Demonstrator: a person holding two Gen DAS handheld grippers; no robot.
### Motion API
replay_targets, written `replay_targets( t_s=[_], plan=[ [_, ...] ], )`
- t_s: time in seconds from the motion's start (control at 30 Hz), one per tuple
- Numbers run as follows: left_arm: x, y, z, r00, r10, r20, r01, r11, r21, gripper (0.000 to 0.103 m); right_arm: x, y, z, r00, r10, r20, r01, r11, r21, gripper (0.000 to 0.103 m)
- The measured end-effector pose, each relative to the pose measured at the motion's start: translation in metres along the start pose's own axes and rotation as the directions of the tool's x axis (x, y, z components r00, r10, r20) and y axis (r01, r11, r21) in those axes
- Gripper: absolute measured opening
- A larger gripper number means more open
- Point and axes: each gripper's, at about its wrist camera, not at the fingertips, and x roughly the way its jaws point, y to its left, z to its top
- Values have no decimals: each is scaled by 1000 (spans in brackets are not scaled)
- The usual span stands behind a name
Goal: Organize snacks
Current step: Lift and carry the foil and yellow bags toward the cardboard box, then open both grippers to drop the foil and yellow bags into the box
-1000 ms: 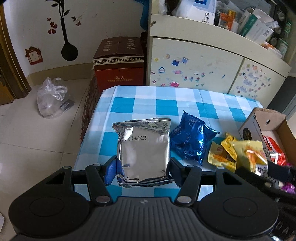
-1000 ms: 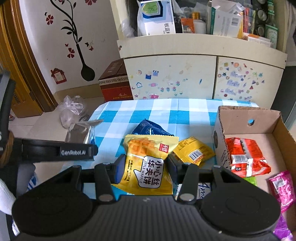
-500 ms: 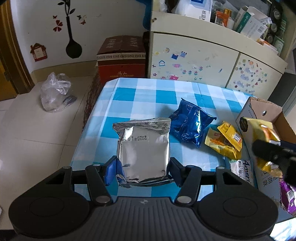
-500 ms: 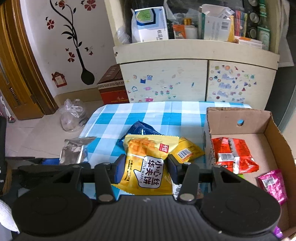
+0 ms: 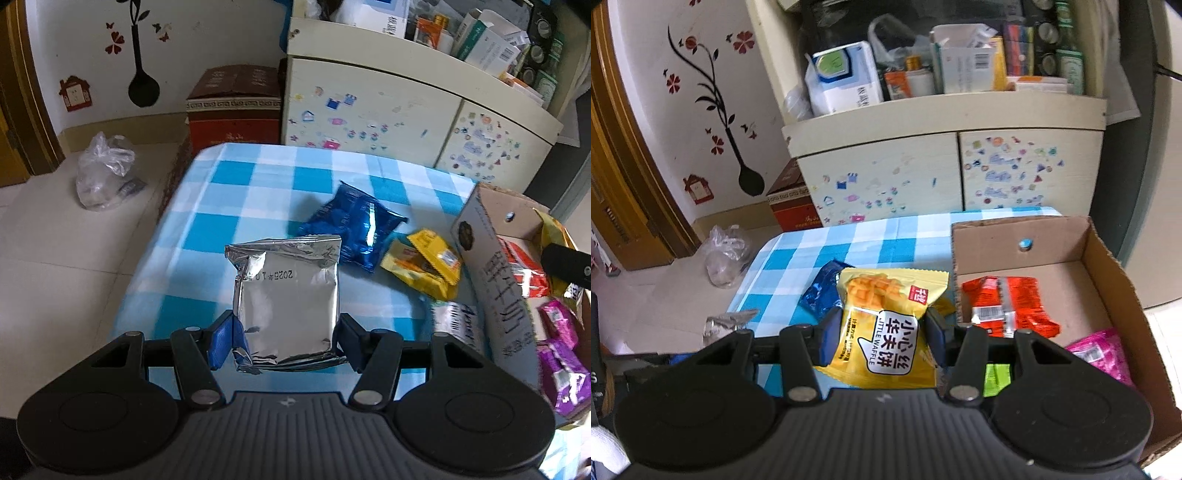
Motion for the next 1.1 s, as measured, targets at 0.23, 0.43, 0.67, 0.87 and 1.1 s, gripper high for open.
replay_targets(
  t_s=[0.23, 0.43, 0.67, 0.87, 1.1],
  plan=[
    [-9, -29, 2, 999, -41, 9, 41, 999, 12, 64, -14, -26, 3, 999, -13, 32, 11, 999, 52, 48],
    [-15, -61, 7, 997, -81, 17, 80, 996, 41, 64, -27, -51, 8, 997, -36, 66, 29, 994, 107, 48],
    [-20, -102, 12, 991, -131, 20, 129, 988, 79, 64, -47, -82, 14, 991, -62, 118, 40, 982, 184, 48],
    [-26, -141, 18, 982, -185, 26, 180, 976, 124, 64, -59, -107, 16, 986, -86, 142, 47, 965, 256, 48],
    [-22, -182, 20, 974, -224, 9, 219, 961, 170, 64, -64, -127, 16, 982, -108, 154, 54, 946, 318, 48]
  ],
)
